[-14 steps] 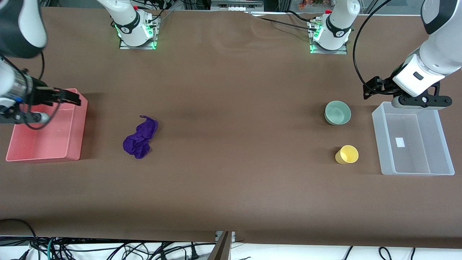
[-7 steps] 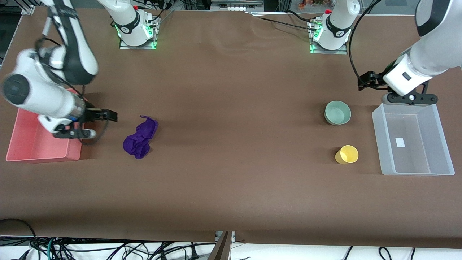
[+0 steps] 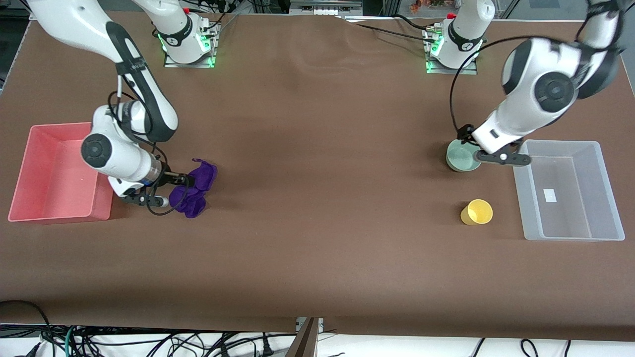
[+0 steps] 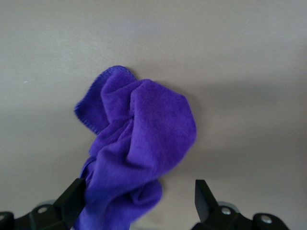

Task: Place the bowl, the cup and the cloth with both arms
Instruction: 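Lower the right gripper onto the purple cloth while the left gripper reaches the bowl, then carry the cloth into the pink bin while the left gripper moves the bowl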

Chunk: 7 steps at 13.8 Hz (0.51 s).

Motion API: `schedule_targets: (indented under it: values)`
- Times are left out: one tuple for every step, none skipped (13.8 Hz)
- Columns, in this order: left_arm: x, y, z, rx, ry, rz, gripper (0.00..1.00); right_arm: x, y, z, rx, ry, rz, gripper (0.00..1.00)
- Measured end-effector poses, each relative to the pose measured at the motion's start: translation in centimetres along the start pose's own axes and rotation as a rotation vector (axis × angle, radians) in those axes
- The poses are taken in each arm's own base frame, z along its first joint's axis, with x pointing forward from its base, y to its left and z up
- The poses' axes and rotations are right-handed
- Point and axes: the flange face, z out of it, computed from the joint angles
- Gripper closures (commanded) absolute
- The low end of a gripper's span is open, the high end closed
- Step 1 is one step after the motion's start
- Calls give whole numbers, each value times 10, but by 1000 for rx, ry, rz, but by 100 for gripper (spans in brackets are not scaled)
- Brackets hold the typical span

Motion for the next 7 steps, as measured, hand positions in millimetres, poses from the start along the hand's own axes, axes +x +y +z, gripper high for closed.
schedule_targets:
  values:
    - [1,-7,24,-8,10,57,0,-4,1,13,4,11,1,74]
    - [5,-18,43,-18,21,114,0,-7,2,22,5,12,2,100]
    - [9,-31,61,-27,33,178,0,-8,2,28,5,9,3,100]
    - [13,-43,78,-36,42,234,0,-9,2,29,4,5,3,100]
    - [15,-55,93,-44,50,279,2,-9,2,28,4,6,3,100]
    - [15,-66,108,-53,48,310,21,-7,1,25,5,9,2,100]
    - [15,-74,120,-63,41,331,54,-5,0,19,3,6,2,100]
